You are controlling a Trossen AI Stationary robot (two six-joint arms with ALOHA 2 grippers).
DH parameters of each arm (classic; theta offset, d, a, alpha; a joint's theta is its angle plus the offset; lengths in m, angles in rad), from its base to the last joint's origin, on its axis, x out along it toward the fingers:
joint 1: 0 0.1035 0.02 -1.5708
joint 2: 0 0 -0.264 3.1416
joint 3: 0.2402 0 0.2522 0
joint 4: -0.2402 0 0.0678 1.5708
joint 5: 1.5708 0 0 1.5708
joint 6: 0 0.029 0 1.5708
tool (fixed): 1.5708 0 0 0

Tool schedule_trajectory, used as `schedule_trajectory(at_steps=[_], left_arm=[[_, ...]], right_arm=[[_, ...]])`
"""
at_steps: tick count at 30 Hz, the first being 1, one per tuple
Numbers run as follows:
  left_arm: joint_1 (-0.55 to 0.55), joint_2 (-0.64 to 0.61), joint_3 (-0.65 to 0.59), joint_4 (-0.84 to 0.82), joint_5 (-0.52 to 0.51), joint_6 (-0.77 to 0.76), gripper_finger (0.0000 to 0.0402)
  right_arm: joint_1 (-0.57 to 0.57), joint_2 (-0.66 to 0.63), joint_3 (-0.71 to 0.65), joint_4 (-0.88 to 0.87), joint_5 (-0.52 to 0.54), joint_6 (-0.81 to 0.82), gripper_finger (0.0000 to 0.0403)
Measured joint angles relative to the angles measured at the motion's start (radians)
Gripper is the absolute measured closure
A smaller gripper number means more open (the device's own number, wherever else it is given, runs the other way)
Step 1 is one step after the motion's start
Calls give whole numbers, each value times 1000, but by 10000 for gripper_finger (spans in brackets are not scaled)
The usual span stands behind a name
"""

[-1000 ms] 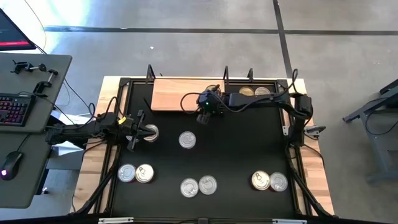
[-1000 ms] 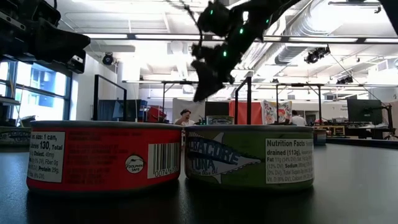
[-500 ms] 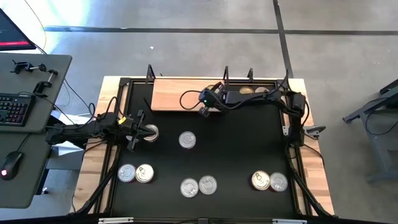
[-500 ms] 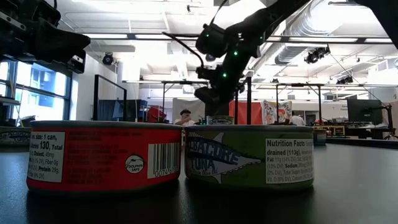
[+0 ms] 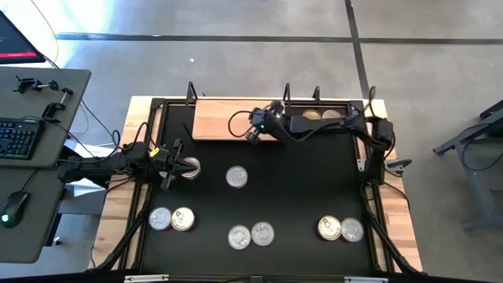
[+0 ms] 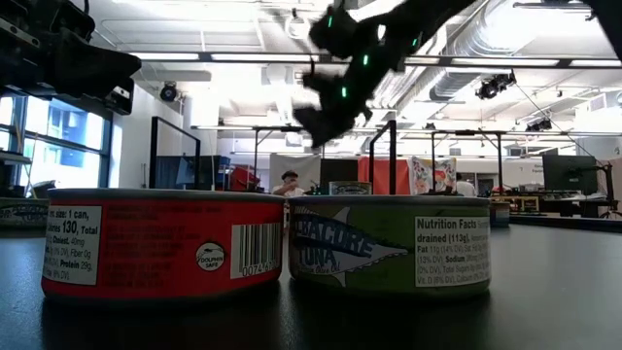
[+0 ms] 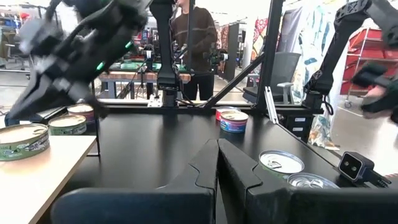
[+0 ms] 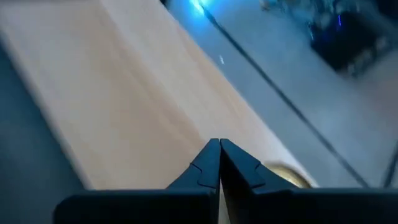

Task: Stack canned seafood by type on shelf
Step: Put the green tuna can on the shelf aligned with the other green tuna can

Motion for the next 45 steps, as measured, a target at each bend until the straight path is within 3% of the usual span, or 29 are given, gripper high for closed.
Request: schedule_trajectory(at_steps=[5,8,11,13,17,19,24,31,35,40,45], left_arm=[[0,0,0,0,0,0,402],[0,0,0,-1,0,0,401],[0,0,0,0,0,0,402],[0,0,0,0,0,0,402],[0,0,0,0,0,0,402],[0,0,0,0,0,0,402],[0,0,0,0,0,-10,402],[0,0,0,0,0,-95,402],[0,0,0,0,0,-97,401],[0,0,0,-1,0,-97,402],[0,0,0,-1,0,-97,402]], right_arm=[[138,-148,0,-99,-10,-68,403],[227,-247,1,-282,-129,-41,403],[287,-322,1,-540,-233,100,403],[314,-349,1,-718,-195,242,403],[320,-348,-2,-1036,28,536,403],[299,-346,-25,-1106,131,662,403],[162,-345,-138,-1018,209,759,403],[0,-344,-271,-535,107,474,403],[-37,-344,-294,-362,94,383,403],[-49,-344,-278,-393,96,353,403],[-38,-365,-227,-597,128,382,403]])
